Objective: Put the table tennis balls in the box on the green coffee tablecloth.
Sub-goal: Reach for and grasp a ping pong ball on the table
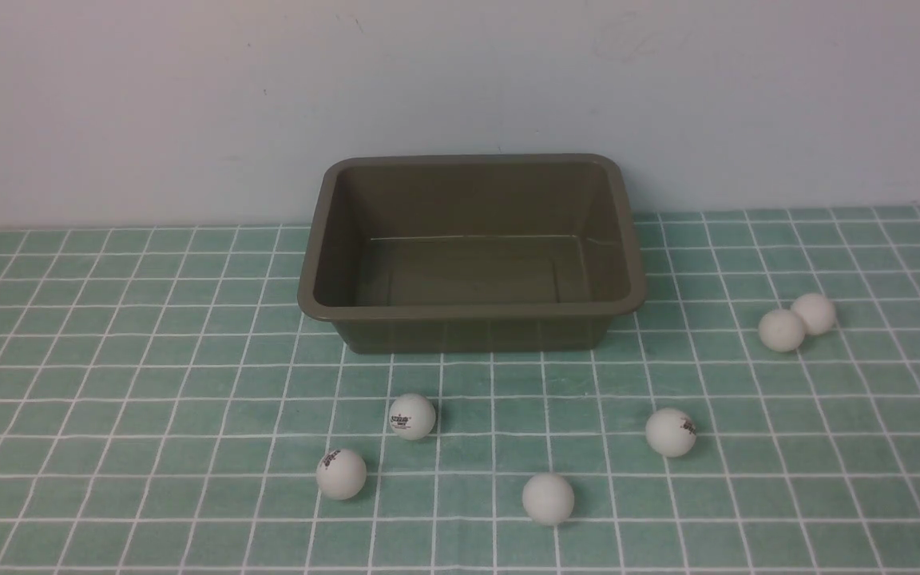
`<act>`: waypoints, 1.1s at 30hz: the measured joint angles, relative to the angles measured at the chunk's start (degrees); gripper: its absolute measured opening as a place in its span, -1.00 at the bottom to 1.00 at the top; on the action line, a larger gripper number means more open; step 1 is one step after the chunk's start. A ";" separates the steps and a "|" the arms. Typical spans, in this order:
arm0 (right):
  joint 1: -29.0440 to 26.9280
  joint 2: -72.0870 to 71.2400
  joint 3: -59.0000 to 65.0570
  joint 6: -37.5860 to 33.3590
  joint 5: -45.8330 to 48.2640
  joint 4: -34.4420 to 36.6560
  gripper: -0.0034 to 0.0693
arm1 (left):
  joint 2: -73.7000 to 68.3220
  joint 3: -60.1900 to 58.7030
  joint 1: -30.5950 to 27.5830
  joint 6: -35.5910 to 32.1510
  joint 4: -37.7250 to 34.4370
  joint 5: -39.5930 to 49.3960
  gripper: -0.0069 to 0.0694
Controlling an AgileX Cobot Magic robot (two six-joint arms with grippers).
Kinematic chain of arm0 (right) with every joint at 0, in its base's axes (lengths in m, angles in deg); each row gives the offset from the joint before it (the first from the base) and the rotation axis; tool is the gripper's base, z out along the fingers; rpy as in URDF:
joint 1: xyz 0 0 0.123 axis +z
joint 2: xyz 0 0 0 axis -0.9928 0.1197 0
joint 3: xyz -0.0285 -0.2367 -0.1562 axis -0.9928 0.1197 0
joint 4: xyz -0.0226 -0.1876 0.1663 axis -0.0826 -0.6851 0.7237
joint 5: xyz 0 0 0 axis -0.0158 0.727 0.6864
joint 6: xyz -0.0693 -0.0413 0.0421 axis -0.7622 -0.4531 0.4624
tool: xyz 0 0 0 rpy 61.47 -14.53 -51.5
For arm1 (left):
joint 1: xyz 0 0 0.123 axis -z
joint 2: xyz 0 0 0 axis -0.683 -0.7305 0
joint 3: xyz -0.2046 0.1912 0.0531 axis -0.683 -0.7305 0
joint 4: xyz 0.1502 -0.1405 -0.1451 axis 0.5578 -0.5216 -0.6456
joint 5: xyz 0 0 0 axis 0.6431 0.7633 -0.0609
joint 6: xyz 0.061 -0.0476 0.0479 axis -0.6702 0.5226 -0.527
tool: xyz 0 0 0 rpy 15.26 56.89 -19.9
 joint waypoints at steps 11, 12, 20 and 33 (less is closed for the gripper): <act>0.00 2.38 -13.30 0.00 20.47 -20.46 -0.95 | 0.00 0.00 0.00 0.00 0.00 0.00 -0.83; 0.00 4.98 -17.06 0.00 25.04 -24.11 -0.95 | 0.00 0.00 0.00 0.00 0.00 0.00 -0.83; 0.00 25.68 -29.32 -0.05 42.76 -30.00 -0.94 | 0.00 0.00 0.00 0.00 0.00 0.00 -0.83; 1.20 72.61 -62.68 -9.01 68.91 -21.96 -0.94 | 0.00 0.00 0.00 0.00 0.00 0.00 -0.83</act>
